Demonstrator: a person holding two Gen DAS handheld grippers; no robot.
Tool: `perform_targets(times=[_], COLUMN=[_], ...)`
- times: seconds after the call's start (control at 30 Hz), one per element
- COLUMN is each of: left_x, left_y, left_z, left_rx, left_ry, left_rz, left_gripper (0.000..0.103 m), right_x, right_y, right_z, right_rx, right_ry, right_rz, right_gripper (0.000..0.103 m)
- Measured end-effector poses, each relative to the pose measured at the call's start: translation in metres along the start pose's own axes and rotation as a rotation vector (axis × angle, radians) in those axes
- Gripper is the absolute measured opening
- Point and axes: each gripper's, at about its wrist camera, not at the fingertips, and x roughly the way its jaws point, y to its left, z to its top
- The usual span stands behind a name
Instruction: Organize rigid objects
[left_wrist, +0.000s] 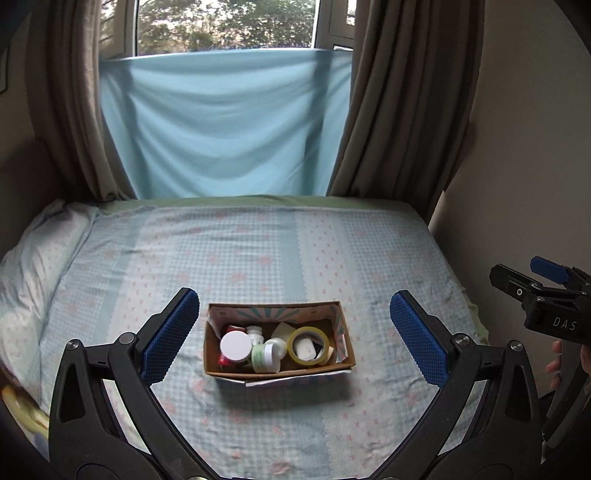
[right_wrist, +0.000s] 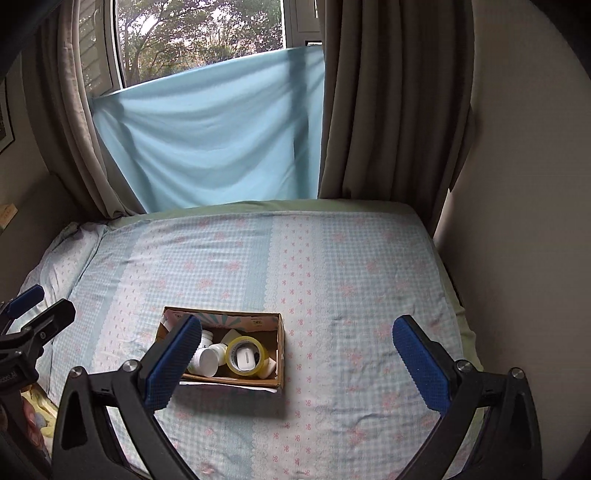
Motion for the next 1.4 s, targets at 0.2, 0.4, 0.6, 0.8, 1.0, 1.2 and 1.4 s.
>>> perform_targets(times=[0.2, 0.4, 0.6, 0.8, 1.0, 1.2, 1.4], left_x=[-0.018, -0.033, -0.04, -0.044, -0.049, -0.051, -0.052], left_y=[-0.013, -0.02, -0.027, -0.03, -0.029, -0.028, -0.028], left_z=[-0.004, -0.002, -0.004, -0.008, -0.01, -0.01, -0.01], left_rx=[0.02, 0.02, 0.03, 0.03, 0.023, 0.008, 0.01], left_ry=[-0.047, -0.081, -0.095, -0.099, -0.108, -0.111, -0.115], left_rz=[0.025, 0.025, 0.03, 0.03, 0.033, 0.031, 0.041], left_gripper=[0.103, 0.103, 0.103, 0.103, 0.103, 0.103, 0.103], right_x=[-0.023, -0.037, -0.042, -0.048, -0.052, -0.055, -0.057], right_y=[-0.004, -0.008, -0.009, -0.011, -0.01, -0.01, -0.011], right_z=[-0.008, -0.009, -0.011, -0.014, -0.014, -0.014, -0.013], right_rx=[-0.009, -0.012, -0.018, -0.025, -0.03, -0.033, -0.029], right_ry=[-0.058, -0.101, -0.12, -0.131, -0.144, -0.148, -0.149], right_rz=[-0.025, -0.028, -0.023, -0.029, -0.028, -0.026, -0.025], right_gripper=[0.103, 0.103, 0.103, 0.103, 0.103, 0.103, 0.103])
